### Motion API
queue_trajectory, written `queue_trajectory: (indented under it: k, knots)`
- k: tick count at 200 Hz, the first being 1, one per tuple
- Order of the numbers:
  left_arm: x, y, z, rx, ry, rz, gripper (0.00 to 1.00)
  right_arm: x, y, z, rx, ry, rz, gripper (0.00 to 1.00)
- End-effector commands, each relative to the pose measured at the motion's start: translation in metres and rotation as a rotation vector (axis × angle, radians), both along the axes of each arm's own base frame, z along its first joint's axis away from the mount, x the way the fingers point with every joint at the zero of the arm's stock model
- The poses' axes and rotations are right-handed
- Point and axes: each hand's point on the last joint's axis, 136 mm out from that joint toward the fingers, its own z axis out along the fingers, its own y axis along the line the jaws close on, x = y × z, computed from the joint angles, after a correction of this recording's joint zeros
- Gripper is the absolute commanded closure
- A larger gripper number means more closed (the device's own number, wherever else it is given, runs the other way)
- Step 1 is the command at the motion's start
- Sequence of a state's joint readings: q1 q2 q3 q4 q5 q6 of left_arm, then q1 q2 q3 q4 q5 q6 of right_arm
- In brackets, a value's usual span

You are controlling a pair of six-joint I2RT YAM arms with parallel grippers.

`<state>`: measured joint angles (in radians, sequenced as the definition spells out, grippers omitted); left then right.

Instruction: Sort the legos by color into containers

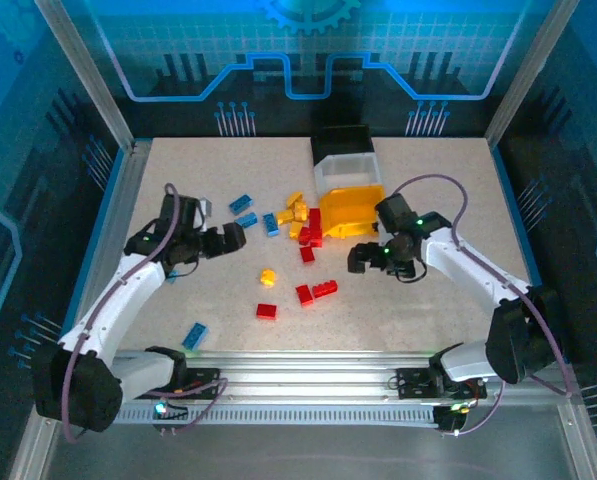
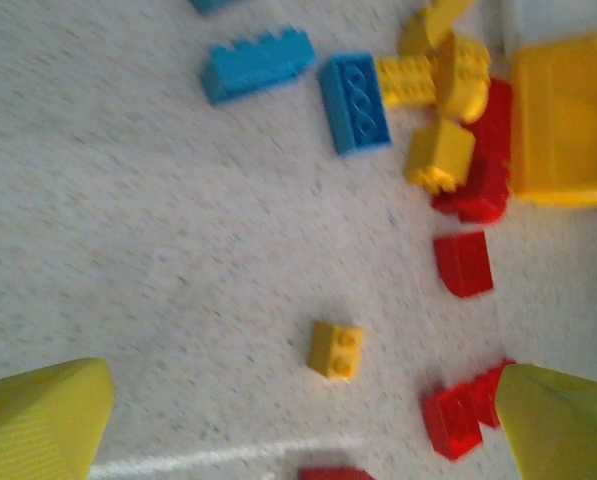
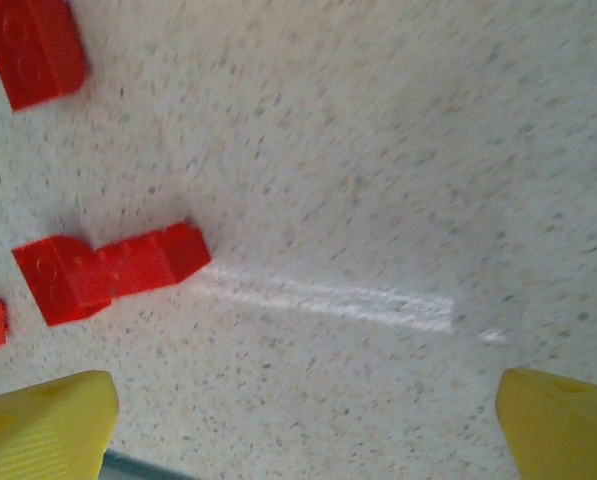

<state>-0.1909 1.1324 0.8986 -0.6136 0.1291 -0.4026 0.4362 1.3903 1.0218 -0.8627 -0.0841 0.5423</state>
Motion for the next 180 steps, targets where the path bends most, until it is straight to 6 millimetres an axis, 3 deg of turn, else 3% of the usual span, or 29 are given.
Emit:
queue_trajectory:
  k: [1, 52, 111, 137, 180]
  knots:
    - [-0.026, -0.016, -0.013, -0.035, 0.08, -0.039, 0.01, -0.02, 0.015, -0.011, -0.006, 0.066, 0.023, 0.03]
    - [-0.045, -0.022, -0.037, -0.056, 0.158, -0.043, 0.01, -0.035, 0.054, -0.031, -0.061, 0.125, 0.158, 0.05]
    - [-0.058, -0.015, -0.042, -0.039, 0.154, -0.023, 0.01, -0.041, 0.094, -0.041, -0.053, 0.182, 0.219, 0.08]
    - [-0.06, -0.013, -0.043, -0.028, 0.158, -0.024, 0.01, -0.042, 0.109, -0.043, -0.01, 0.217, 0.196, 0.09]
    - [-0.061, -0.009, -0.042, -0.013, 0.145, -0.012, 0.01, -0.037, 0.111, -0.053, -0.016, 0.305, 0.017, 0.14]
